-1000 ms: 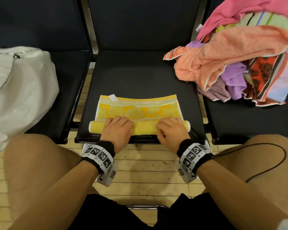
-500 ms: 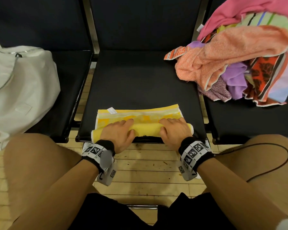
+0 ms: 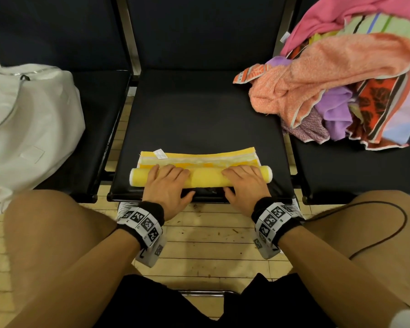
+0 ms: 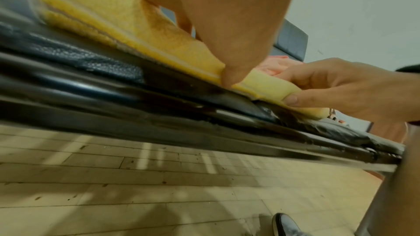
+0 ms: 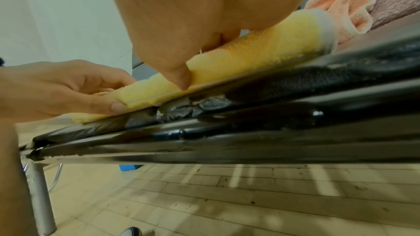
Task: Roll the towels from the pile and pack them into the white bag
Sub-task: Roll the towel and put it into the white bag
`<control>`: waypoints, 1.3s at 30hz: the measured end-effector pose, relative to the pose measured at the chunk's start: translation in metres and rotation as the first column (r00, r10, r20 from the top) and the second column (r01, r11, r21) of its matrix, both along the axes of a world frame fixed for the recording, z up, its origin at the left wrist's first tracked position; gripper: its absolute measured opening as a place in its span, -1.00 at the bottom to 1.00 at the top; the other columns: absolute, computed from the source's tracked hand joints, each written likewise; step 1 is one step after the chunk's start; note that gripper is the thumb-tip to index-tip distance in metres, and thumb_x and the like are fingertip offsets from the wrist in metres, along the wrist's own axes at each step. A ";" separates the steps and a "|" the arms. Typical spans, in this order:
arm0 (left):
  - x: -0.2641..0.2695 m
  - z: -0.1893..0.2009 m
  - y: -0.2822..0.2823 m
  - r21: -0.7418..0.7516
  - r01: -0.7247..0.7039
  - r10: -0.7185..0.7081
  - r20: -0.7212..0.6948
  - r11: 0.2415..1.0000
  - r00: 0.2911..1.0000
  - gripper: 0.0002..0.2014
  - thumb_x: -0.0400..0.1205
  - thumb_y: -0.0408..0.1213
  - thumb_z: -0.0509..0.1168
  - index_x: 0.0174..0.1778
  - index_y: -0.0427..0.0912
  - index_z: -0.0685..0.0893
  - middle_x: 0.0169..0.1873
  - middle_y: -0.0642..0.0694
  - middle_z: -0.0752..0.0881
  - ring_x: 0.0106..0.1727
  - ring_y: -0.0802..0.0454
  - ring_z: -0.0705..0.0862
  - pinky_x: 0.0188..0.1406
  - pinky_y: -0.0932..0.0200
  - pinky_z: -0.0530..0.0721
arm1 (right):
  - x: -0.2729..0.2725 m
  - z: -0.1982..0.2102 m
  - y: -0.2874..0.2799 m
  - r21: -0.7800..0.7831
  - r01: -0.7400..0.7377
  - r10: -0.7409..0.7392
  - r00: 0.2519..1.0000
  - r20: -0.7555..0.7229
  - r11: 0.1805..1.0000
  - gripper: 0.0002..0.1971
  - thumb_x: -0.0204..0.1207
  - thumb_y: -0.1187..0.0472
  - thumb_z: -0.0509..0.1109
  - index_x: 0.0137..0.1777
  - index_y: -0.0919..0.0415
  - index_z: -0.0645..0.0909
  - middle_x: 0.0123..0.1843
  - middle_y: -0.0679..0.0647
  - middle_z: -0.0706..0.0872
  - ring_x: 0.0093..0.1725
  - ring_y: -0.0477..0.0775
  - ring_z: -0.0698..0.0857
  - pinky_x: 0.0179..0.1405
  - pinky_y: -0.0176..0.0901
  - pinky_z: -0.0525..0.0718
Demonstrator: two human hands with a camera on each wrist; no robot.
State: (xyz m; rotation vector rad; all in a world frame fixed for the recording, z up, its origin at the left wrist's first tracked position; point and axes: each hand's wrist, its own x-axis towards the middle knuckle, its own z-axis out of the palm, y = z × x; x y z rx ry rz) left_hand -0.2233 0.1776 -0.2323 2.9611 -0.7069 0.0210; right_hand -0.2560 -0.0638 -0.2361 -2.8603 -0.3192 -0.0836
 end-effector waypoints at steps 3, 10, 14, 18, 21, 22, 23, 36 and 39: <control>0.002 0.000 0.002 -0.014 -0.010 0.010 -0.007 1.000 1.000 -0.59 0.61 0.05 0.24 0.33 -0.01 0.61 0.16 0.05 0.71 0.30 -0.09 0.56 0.51 -0.23 0.29 | 0.004 0.001 -0.001 -0.018 0.008 -0.008 1.000 0.017 1.000 -0.64 0.54 0.02 0.28 0.29 0.09 0.65 0.13 -0.01 0.76 0.15 0.13 0.65 0.36 0.02 0.36; 0.005 0.011 0.005 -0.003 -0.026 0.025 -0.140 1.000 0.990 -0.36 0.60 0.18 -0.19 0.41 -0.05 0.54 0.06 -0.05 0.75 0.06 -0.13 0.67 0.15 -0.10 0.46 | 0.006 0.021 -0.005 -0.017 0.005 -0.007 0.990 -0.141 1.000 -0.52 0.63 -0.01 -0.04 0.41 0.07 0.53 0.18 0.03 0.72 0.09 0.12 0.66 0.23 0.05 0.46; 0.008 0.010 0.010 -0.025 -0.037 0.032 -0.201 0.999 0.979 -0.39 0.61 0.21 -0.18 0.46 0.01 0.44 0.12 -0.03 0.55 -0.03 -0.02 0.55 0.16 -0.09 0.50 | 0.005 0.021 -0.004 0.064 0.070 -0.060 0.987 -0.149 0.996 -0.63 0.64 0.05 0.21 0.42 0.08 0.48 0.23 0.03 0.64 0.06 0.17 0.64 0.16 0.05 0.51; 0.005 0.006 0.009 -0.090 -0.004 0.006 0.019 0.996 1.000 -0.66 0.67 0.02 0.10 0.28 -0.01 0.56 0.11 -0.06 0.59 0.10 -0.09 0.57 0.28 -0.20 0.46 | 0.004 0.009 -0.004 0.086 0.004 -0.014 0.993 0.118 0.996 -0.92 0.57 0.19 0.36 0.00 0.11 0.65 0.06 0.01 0.67 0.00 0.12 0.62 0.07 0.02 0.53; 0.003 0.002 0.005 -0.065 0.039 -0.031 0.126 0.997 0.992 -0.76 0.55 -0.26 0.43 0.13 -0.03 0.67 0.09 -0.05 0.68 0.10 -0.13 0.61 0.19 -0.18 0.49 | 0.003 0.000 -0.001 0.012 -0.026 0.023 0.976 0.218 1.000 -0.88 0.47 0.31 0.45 -0.04 0.13 0.74 0.00 0.00 0.74 -0.02 0.13 0.64 0.08 -0.04 0.44; 0.003 0.001 0.004 -0.046 0.043 -0.037 0.113 0.998 0.993 -0.72 0.51 -0.31 0.48 0.12 -0.02 0.70 0.10 -0.03 0.70 0.11 -0.13 0.62 0.16 -0.15 0.51 | 0.002 -0.001 0.000 0.021 -0.030 0.025 0.976 0.216 0.999 -0.86 0.48 0.28 0.41 -0.01 0.13 0.75 0.01 -0.01 0.75 0.00 0.13 0.65 0.11 -0.05 0.42; 0.002 0.001 0.004 -0.032 0.040 -0.037 0.091 0.999 0.995 -0.69 0.49 -0.32 0.49 0.14 -0.02 0.71 0.12 -0.02 0.72 0.13 -0.12 0.63 0.16 -0.13 0.52 | 0.001 -0.001 0.000 0.041 -0.026 0.017 0.982 0.190 0.999 -0.82 0.51 0.21 0.35 0.03 0.12 0.75 0.03 -0.01 0.76 0.03 0.12 0.65 0.17 -0.04 0.42; 0.009 -0.004 0.010 0.067 -0.024 0.023 0.012 0.997 1.000 -0.47 0.60 0.27 0.04 0.33 0.03 0.55 -0.01 -0.01 0.67 -0.02 -0.11 0.61 0.04 -0.11 0.50 | 0.009 0.001 -0.009 -0.060 -0.018 0.014 0.997 -0.073 0.998 -0.62 0.66 -0.19 0.13 0.31 -0.02 0.52 0.08 -0.06 0.66 0.05 0.05 0.59 0.19 0.01 0.44; 0.011 -0.004 0.011 0.066 -0.038 0.041 -0.031 0.997 0.999 -0.41 0.54 0.33 0.08 0.37 0.05 0.51 0.15 -0.05 0.63 0.07 -0.10 0.60 0.10 -0.10 0.51 | 0.009 -0.001 -0.012 -0.038 -0.015 0.012 0.996 -0.088 0.999 -0.56 0.62 -0.26 0.13 0.36 -0.04 0.48 0.16 -0.05 0.63 0.10 0.04 0.57 0.18 0.01 0.46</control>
